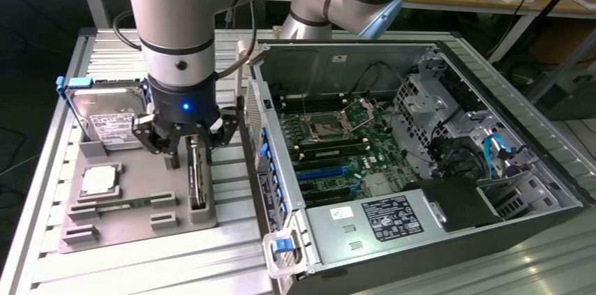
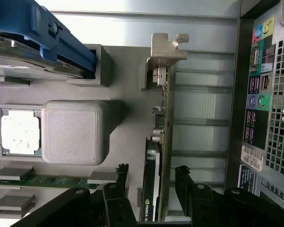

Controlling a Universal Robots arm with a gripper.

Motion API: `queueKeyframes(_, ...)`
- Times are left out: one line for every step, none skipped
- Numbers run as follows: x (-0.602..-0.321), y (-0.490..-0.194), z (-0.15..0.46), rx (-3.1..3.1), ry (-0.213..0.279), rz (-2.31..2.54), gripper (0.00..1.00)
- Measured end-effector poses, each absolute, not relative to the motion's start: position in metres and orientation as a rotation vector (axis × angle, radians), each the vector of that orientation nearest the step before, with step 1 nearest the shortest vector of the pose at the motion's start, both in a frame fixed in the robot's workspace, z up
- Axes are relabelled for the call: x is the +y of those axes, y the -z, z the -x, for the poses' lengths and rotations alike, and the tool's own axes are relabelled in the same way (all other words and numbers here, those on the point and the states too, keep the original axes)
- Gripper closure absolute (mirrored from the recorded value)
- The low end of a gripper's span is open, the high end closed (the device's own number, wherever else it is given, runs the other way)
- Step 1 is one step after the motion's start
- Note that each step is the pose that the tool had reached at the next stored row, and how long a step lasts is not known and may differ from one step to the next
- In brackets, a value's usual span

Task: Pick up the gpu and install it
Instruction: 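Pick up the gpu and move the gpu toward the slot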

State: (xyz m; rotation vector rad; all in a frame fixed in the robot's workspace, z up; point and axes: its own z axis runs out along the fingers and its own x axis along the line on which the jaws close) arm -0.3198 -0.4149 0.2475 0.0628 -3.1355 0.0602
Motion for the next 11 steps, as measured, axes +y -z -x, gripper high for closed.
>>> queueKeyframes(-0.4149,-0.2454,0.3199,-3.135,-0.062,-0.063,0.48)
queueKeyframes(-0.4146,-0.2432,0.3202,-3.135,-0.064,-0.062,0.48)
queueKeyframes(-0.4145,-0.2420,0.3202,-3.135,-0.065,-0.063,0.48)
queueKeyframes(-0.4145,-0.2414,0.3202,-3.135,-0.065,-0.061,0.48)
queueKeyframes(-0.4145,-0.2405,0.3202,-3.135,-0.065,-0.044,0.48)
queueKeyframes(-0.4145,-0.2399,0.3203,-3.135,-0.065,-0.019,0.48)
queueKeyframes(-0.4144,-0.2395,0.3203,-3.135,-0.065,0.002,0.48)
queueKeyframes(-0.4145,-0.2393,0.3203,-3.135,-0.065,0.020,0.48)
queueKeyframes(-0.4145,-0.2392,0.3203,-3.135,-0.065,0.025,0.48)
queueKeyframes(-0.4145,-0.2392,0.3203,-3.134,-0.065,0.025,0.48)
queueKeyframes(-0.4145,-0.2391,0.3202,-3.135,-0.065,0.025,0.48)
